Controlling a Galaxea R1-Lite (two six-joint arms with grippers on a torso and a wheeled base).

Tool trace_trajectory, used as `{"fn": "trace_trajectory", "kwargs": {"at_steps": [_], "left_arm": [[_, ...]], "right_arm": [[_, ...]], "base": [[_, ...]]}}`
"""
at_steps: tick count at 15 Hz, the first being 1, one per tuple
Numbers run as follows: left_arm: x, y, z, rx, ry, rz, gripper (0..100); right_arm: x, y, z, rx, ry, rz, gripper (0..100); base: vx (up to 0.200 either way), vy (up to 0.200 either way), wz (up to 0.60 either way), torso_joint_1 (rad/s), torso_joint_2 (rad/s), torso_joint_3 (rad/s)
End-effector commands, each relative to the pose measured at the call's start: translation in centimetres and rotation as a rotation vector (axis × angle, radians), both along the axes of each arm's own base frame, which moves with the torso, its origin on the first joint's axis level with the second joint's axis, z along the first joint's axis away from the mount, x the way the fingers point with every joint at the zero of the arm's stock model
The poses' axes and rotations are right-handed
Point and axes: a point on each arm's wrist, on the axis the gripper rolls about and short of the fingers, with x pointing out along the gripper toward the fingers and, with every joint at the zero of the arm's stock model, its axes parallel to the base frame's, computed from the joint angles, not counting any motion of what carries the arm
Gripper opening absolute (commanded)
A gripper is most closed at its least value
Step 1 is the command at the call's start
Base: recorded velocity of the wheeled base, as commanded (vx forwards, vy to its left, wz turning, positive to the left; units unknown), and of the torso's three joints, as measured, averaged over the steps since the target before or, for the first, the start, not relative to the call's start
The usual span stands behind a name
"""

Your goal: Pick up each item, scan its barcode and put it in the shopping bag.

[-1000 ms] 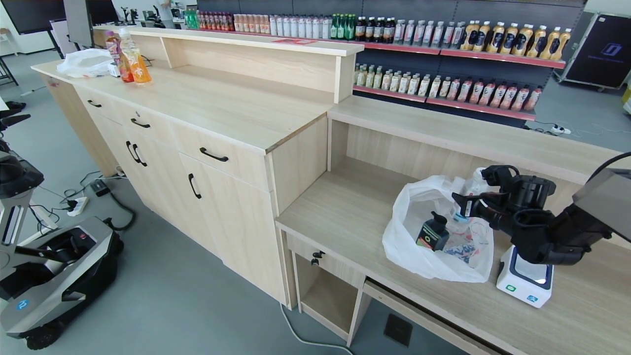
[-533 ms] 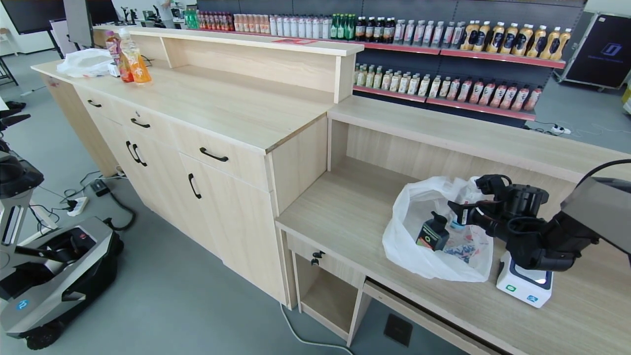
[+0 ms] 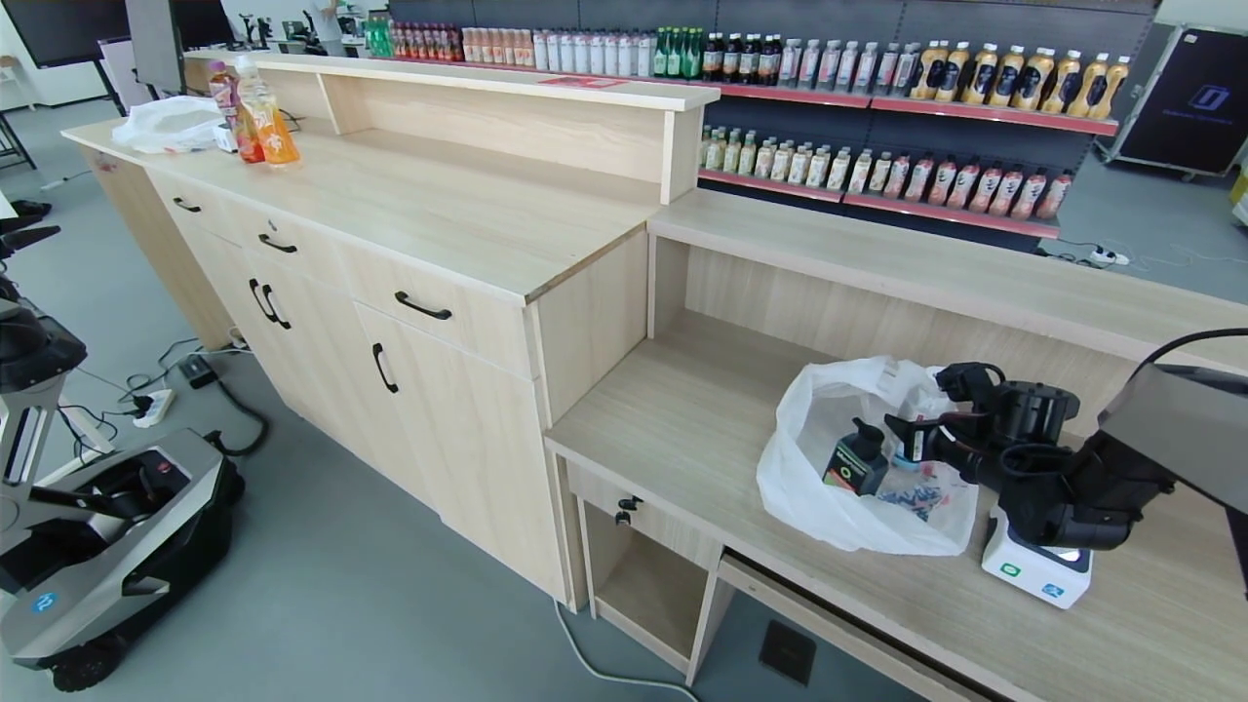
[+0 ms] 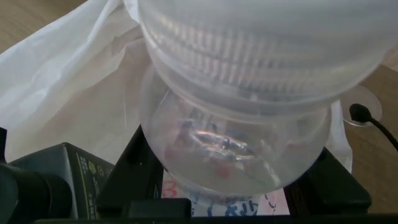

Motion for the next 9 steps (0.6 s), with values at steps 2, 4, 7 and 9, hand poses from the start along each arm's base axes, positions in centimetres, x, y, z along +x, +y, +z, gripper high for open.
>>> {"fn": "trace_trajectory", "kwargs": {"at_steps": [2,4,7,9], "left_arm": [[0.00,0.00,-0.01,0.000,0.000,0.001,100],[0.00,0.00,-0.01,0.000,0.000,0.001,100],[-0.01,0.00,0.03,0.000,-0.001,0.001,100],[0.00,0.00,-0.01,0.000,0.000,0.001,100]], "right_arm": [[-0.19,-0.29,-0.46,0.000,0.015,-0.006,0],[-0.40,-0.46,-0.75,-0.010,0.026,-0.008,0],[-0.62,-0.44,-1.03,-0.010,0.035,-0.008,0],[-0.78,-0.41,-1.13,-0.010,0.041,-0.008,0]], "base": [[0.000,0.000,0.00,0.000,0.00,0.000],[0.000,0.000,0.00,0.000,0.00,0.000],[0.000,0.000,0.00,0.000,0.00,0.000],[0.000,0.000,0.00,0.000,0.00,0.000]]}}
